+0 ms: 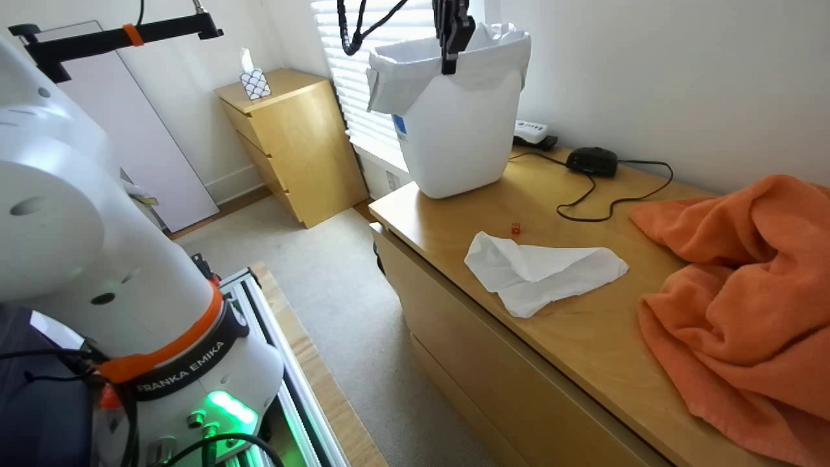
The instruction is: Move the white bin a little to the left on the chest of drawers
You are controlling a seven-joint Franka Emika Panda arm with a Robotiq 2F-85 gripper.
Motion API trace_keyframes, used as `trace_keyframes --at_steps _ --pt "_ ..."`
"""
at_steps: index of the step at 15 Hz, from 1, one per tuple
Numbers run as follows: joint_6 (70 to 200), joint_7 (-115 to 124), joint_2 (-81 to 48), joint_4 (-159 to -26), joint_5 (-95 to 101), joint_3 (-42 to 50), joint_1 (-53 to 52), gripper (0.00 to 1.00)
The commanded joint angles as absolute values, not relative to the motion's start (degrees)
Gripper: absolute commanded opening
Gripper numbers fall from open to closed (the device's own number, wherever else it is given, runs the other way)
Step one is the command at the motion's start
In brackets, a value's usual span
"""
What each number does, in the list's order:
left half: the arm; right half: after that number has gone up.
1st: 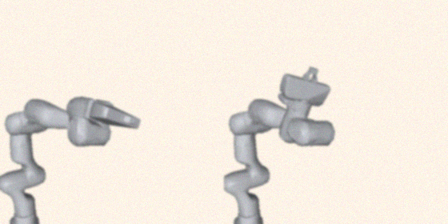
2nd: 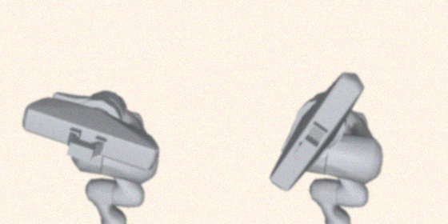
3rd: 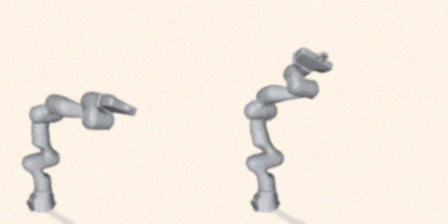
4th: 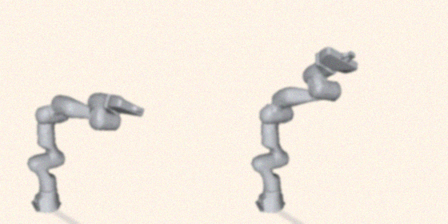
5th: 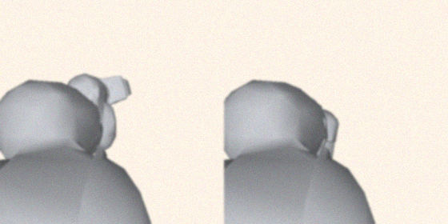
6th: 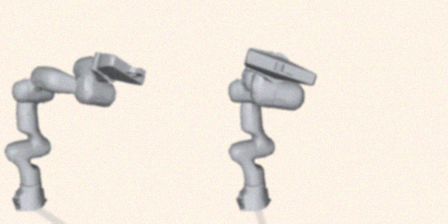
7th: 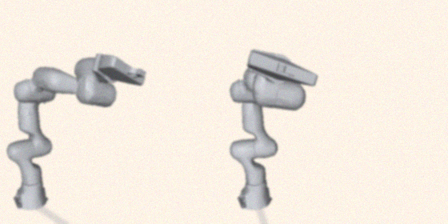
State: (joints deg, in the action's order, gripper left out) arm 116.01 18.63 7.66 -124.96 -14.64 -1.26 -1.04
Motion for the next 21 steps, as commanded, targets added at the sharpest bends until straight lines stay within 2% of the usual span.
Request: trace_keyframes --at_steps 1,15,21 --pt "117.68 29.67 10.74 -126.16 -14.05 -1.94 -0.16 0.01" --pt "133.00 67.56 17.12 -137.94 -15.30 -3.95 0.75 0.01" --pt "132.63 77.48 22.26 -140.33 -12.88 -5.40 1.28 0.01"
